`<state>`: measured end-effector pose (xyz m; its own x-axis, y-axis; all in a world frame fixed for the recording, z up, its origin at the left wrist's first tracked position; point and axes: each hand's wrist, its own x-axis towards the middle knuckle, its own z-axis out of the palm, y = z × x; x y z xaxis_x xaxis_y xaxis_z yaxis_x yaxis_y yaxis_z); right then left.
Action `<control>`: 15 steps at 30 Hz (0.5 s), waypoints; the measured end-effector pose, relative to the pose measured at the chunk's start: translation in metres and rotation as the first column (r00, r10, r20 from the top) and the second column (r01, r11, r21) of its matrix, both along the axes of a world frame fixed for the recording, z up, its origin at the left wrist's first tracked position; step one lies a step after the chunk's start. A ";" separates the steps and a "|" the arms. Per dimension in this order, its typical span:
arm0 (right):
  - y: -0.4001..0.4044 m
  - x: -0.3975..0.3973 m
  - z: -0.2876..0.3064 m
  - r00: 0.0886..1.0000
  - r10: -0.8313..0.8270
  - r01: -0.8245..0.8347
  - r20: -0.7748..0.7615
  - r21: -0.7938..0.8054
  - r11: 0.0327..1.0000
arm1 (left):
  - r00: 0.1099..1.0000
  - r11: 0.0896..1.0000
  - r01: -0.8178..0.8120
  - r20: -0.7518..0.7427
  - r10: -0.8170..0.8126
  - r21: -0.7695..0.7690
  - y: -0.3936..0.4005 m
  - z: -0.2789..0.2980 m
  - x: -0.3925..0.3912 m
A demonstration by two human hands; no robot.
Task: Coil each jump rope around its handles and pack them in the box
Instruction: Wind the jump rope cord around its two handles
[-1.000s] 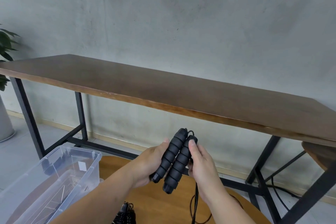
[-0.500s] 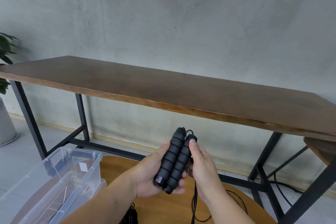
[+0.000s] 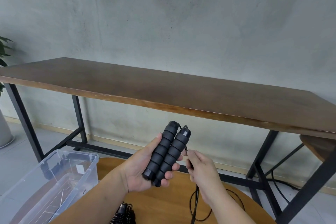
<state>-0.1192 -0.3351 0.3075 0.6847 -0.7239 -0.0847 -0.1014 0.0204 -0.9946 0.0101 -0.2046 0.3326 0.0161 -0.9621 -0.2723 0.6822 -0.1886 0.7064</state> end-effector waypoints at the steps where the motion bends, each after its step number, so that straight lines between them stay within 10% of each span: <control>1: -0.002 -0.001 -0.002 0.999 0.014 -0.016 -0.042 -0.057 0.998 | 1.000 1.000 0.000 -0.008 0.000 -0.002 0.000 0.001 0.001; 15: 0.005 -0.008 0.008 0.873 0.069 -0.362 -0.483 -0.548 0.754 | 0.957 0.989 -0.096 0.283 0.062 0.109 -0.010 -0.005 -0.006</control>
<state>-0.1273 -0.3297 0.3153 0.8327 -0.5537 0.0085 -0.4201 -0.6415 -0.6419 0.0041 -0.2144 0.3277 0.1828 -0.9151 -0.3593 0.4777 -0.2368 0.8460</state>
